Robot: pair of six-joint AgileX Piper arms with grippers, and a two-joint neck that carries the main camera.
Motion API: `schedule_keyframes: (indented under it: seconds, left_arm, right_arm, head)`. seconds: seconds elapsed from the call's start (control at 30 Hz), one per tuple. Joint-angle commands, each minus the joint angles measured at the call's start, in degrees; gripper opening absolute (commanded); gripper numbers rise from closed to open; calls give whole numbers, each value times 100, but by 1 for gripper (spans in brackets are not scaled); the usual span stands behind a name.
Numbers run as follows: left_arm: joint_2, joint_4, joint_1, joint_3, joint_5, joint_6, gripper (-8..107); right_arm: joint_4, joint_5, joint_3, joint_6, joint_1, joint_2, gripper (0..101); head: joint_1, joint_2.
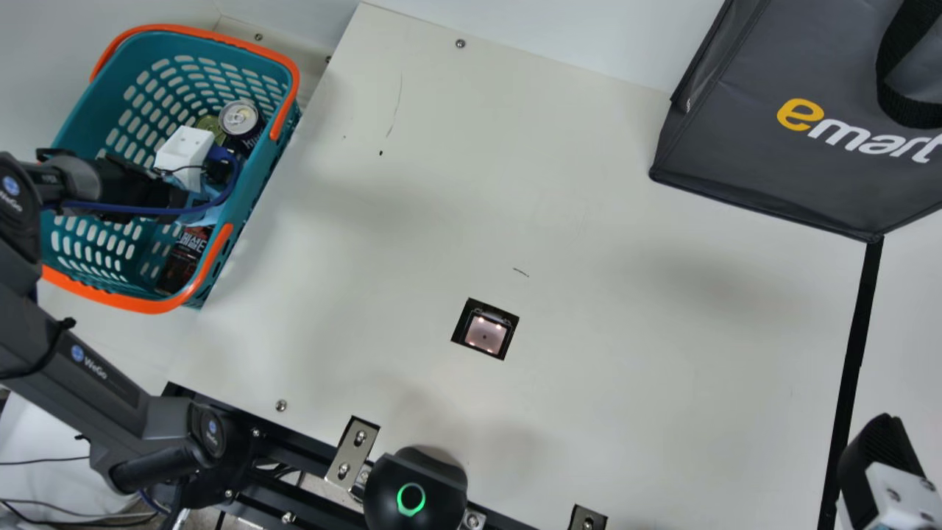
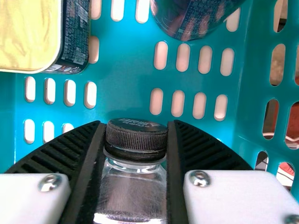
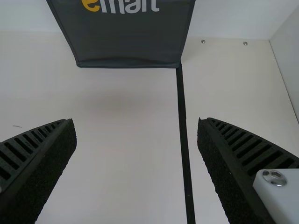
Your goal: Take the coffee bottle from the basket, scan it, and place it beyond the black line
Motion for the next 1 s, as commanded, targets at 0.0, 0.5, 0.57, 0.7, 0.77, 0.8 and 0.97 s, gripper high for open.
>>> schedule_keyframes:
  seconds: [0.0,0.5,0.57,0.7,0.77,0.8,0.97]
  left_arm:
    - [1,-1,6,4,-9,1,30]
    - [-451,447,117,-153,130,-532,10]
    - [-541,550,136,-186,181,-639,10]
    - [-722,728,175,-252,298,-824,10]
    - [-826,805,193,-271,364,-904,10]
    - [-881,831,201,-274,394,-933,10]
    - [-1156,939,237,-272,543,-1050,10]
  right_arm:
    - [0,0,0,0,0,0,91]
    - [0,0,0,0,0,0,91]
    - [0,0,0,0,0,0,91]
    - [0,1,0,0,0,0,91]
    - [0,-1,0,0,0,0,91]
    - [0,-1,0,0,0,0,91]
    - [0,-1,0,0,0,0,91]
  head:
    - [-148,14]
    - [-148,14]
    - [-148,14]
    - [-148,14]
    - [-148,14]
    - [-148,14]
    - [-148,14]
